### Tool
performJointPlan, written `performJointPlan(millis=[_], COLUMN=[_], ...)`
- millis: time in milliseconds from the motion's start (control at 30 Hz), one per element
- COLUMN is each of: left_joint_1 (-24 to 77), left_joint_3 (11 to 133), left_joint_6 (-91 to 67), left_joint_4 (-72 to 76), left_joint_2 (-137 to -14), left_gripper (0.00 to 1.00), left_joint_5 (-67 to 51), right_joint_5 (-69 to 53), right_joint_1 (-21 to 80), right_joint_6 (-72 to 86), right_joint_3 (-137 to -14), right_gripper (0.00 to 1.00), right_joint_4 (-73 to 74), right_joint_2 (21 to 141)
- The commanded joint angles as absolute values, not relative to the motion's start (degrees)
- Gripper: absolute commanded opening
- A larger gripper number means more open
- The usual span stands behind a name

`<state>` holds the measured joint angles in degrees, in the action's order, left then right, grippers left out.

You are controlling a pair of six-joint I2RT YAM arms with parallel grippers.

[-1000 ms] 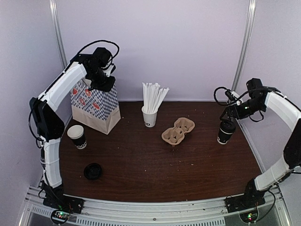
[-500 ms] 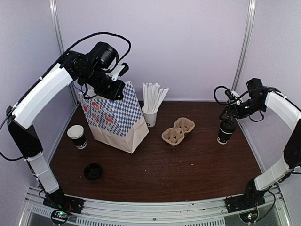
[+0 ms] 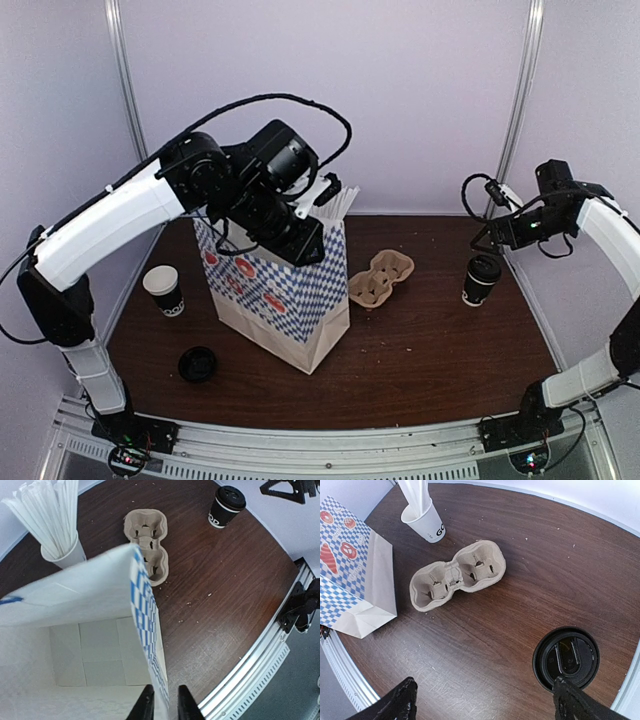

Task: Pack the takeout coffee

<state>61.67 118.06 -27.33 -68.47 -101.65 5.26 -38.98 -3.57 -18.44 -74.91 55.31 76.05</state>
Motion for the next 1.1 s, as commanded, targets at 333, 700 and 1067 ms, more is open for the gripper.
performJointPlan(millis=[333,700,1067], left_joint_1=[63.08,52.94,38.90], left_joint_3=[120.36,99.45,89.64], left_joint_6=[-17.12,-15.63,-14.00], left_joint_4=[-57.84,-52.19,-50.17], left_joint_2=[-89.46,-70.76,-67.79], left_gripper=[0.68,0.71,0.72], left_joint_5=[7.68,23.58,19.50], right_joint_5=[-28.84,-19.33,-17.44], right_joint_1=[10.84,18.04,20.81], right_joint_6=[-25.77,-27.29,-30.04], right_joint_3=[-79.54,-96.58,-111.99], right_gripper=[0.82,0.55,0.08], right_joint_4=[55.81,51.69,55.55], right_joint_2=[80.17,107.77,125.24])
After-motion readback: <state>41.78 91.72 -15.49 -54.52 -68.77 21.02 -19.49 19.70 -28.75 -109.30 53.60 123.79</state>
